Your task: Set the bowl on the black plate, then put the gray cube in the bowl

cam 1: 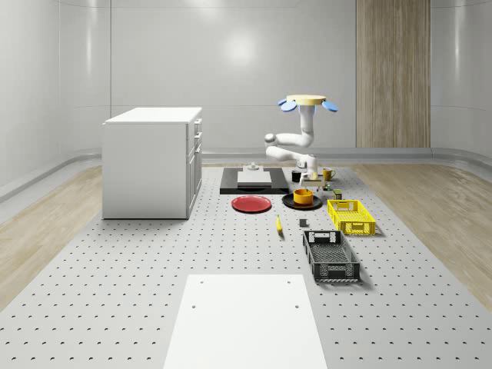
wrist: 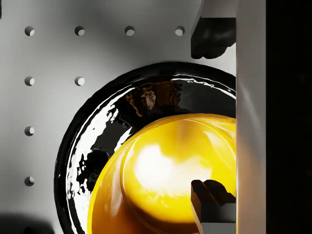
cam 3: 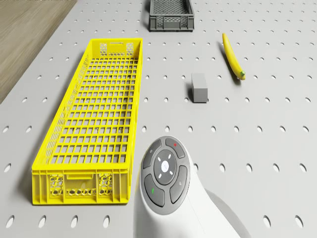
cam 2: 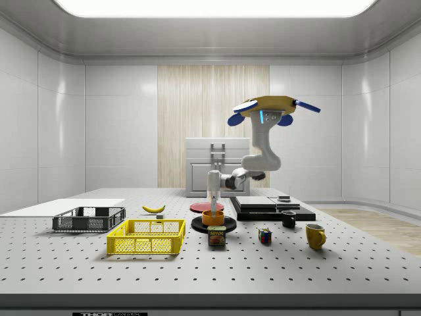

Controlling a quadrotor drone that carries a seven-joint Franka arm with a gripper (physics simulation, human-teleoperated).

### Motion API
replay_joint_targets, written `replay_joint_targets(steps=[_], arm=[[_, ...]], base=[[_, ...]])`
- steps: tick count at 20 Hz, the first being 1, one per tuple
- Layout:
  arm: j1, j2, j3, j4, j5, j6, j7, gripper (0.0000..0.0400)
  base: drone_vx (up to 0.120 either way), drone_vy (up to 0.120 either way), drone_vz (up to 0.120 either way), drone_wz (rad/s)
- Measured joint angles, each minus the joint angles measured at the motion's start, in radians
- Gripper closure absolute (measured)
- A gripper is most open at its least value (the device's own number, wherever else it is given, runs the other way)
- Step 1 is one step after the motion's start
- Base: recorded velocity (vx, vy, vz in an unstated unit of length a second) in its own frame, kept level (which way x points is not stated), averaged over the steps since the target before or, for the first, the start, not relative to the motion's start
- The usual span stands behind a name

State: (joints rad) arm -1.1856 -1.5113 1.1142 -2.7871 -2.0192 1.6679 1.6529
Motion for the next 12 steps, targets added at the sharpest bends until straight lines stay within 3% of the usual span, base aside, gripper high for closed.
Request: replay_joint_targets(steps=[3,12], arm=[[0.005,0.002,0.01,-0.006,0.008,-0.007,-0.001,0.0012],[0.011,0.007,0.019,-0.011,0.015,-0.018,-0.003,0.0001]], base=[[0.12,-0.12,0.12,0.0],[0.12,-0.12,0.0,0.0]])
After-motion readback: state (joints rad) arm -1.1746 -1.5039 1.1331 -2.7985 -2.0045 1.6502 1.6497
